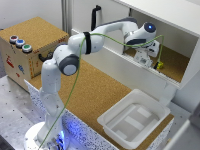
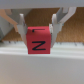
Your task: Store the grasped pink object in the box
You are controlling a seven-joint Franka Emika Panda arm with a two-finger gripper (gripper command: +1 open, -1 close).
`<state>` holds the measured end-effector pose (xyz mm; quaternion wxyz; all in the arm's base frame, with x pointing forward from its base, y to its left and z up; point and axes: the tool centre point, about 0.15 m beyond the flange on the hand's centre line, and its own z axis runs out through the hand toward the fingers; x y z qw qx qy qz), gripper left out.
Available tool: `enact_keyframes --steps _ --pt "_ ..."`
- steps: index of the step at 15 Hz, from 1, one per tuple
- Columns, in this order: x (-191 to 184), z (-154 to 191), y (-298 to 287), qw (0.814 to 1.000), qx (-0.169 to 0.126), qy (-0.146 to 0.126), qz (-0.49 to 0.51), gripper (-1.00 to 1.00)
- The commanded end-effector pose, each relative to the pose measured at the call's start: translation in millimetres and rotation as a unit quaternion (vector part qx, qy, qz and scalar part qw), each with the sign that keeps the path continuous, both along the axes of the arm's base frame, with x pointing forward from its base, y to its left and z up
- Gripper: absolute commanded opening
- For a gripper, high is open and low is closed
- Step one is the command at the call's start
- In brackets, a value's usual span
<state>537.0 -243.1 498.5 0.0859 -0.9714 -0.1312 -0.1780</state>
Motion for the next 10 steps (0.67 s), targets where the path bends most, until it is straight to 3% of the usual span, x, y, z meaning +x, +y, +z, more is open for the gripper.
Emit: enact_keyframes --steps 1,10 --pt "-63 -46 -28 0.997 -0.034 -0.022 -0.059 -1.00" --pt "-117 -122 -85 0.992 -0.062 0.048 -0.103 -1.00"
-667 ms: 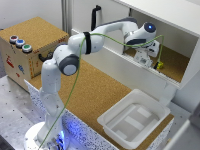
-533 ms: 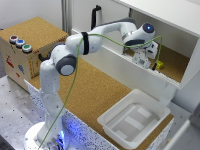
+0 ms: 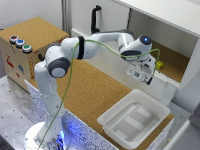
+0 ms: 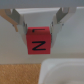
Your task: Store the grasped pink object in the box
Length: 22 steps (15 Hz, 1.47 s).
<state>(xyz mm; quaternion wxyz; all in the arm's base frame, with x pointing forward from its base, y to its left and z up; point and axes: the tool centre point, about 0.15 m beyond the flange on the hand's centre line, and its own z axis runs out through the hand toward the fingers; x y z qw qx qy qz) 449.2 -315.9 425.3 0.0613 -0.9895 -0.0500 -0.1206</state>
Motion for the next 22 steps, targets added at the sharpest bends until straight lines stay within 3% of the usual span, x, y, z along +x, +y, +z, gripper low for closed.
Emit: enact_keyframes --steps 1,8,16,17,22 --pt "-32 -57 -15 0.999 -0.050 -0.008 -0.019 -1.00" --pt "-39 -116 -42 0.998 -0.045 0.029 -0.028 -1.00" --pt "-34 -208 -89 0.988 -0.028 0.132 -0.077 -1.00" --pt "-32 -213 -90 0.986 -0.030 0.143 -0.076 1.00" --pt "-43 -163 -69 0.992 -0.053 0.100 -0.047 1.00"
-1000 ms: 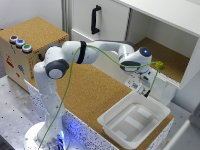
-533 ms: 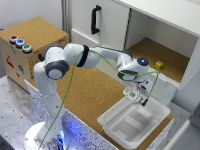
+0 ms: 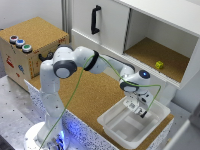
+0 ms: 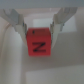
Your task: Store the grasped pink object in the box
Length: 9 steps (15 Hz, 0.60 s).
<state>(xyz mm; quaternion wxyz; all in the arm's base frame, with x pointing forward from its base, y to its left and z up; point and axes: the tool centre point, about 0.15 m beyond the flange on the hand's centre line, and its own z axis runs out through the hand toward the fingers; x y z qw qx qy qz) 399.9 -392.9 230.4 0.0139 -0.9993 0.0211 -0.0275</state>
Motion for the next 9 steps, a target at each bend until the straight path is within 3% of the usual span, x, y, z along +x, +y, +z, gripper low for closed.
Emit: enact_keyframes --steps 1,5,9 --pt "-1 48 12 1.000 -0.006 -0.010 0.020 1.00" --pt "-7 114 26 0.998 0.009 -0.054 0.012 1.00" --pt "18 199 59 0.992 0.014 -0.123 0.039 1.00"
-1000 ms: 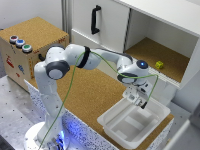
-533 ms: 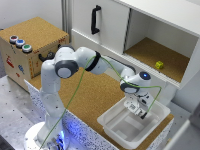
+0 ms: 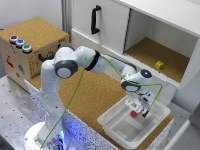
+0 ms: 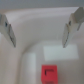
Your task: Store the grasped pink object in the box
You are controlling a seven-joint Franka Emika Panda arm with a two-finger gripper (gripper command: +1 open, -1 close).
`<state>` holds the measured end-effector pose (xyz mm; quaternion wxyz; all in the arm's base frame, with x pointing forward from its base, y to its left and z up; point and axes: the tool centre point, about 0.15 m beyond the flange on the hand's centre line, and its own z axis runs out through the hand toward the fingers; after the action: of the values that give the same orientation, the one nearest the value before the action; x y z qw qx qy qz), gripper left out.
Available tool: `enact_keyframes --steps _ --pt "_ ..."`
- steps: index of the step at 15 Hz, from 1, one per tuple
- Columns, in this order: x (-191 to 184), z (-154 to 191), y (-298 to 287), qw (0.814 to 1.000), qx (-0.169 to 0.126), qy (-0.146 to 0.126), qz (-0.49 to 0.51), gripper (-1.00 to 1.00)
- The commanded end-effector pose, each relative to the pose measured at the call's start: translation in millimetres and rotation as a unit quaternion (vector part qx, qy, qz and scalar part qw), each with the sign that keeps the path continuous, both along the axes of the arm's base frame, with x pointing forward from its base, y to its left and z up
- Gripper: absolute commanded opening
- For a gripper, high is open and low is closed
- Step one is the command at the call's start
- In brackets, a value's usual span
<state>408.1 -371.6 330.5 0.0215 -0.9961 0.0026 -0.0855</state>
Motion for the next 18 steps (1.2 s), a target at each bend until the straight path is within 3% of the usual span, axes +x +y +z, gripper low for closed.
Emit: enact_keyframes --steps 1,4,9,11,18 --pt "17 116 45 0.996 0.013 -0.078 0.028 1.00" --pt "54 162 70 0.991 -0.004 -0.125 0.046 1.00" --pt "125 198 74 0.982 -0.050 -0.174 0.043 1.00" --pt "144 198 71 0.985 -0.052 -0.161 0.032 1.00" --pt "144 198 71 0.985 -0.052 -0.161 0.032 1.00"
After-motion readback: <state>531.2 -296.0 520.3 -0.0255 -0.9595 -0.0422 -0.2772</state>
